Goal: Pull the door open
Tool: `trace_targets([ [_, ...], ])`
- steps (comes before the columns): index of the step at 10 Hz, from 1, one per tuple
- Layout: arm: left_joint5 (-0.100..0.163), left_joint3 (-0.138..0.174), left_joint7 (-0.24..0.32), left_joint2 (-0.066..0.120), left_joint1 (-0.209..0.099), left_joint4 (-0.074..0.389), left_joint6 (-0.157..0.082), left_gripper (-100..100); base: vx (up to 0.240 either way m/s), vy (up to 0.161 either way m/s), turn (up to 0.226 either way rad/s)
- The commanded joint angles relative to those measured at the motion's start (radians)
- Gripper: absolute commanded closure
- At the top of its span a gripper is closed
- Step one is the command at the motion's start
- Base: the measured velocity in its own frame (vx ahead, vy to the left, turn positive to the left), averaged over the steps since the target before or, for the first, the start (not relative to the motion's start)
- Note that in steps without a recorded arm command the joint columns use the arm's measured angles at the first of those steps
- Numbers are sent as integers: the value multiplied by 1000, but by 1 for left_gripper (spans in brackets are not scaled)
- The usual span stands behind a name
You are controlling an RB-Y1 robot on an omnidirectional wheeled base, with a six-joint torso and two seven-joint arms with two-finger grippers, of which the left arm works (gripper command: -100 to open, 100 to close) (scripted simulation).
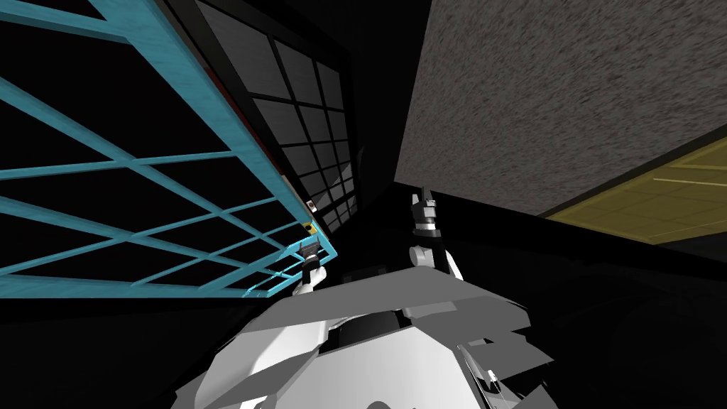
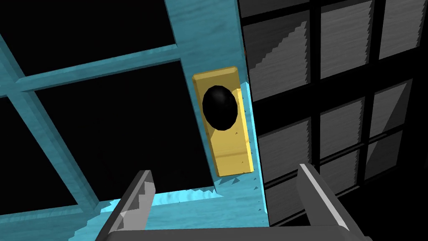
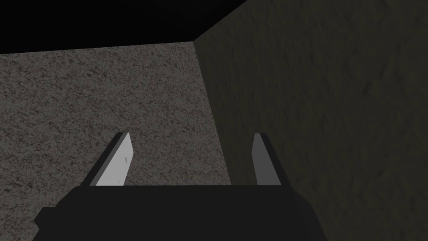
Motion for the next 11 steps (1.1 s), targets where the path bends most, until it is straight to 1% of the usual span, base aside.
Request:
trace_targets([
  [1, 13, -5, 46, -2, -3, -2, 2, -100, -73, 22, -59],
  [4, 32, -11, 106, -4, -6, -5, 4, -100, -58, 13, -30],
  [5, 28, -9, 90, -4, -4, -8, 5, -100, -25, 9, -8],
  [6, 33, -7, 130, 29, 12, -1, -1, -100, 148, 0, -105],
  [7, 34, -6, 139, 37, 17, 0, -3, -100, 252, 0, -103],
  [8, 36, -5, 159, 55, 25, 4, -6, -100, 232, 7, -87],
  [10, 38, -4, 179, 73, 35, 8, -10, -100, 163, 4, -53],
  [11, 41, -2, 199, 92, 44, 12, -13, -100, 127, 20, -78],
])
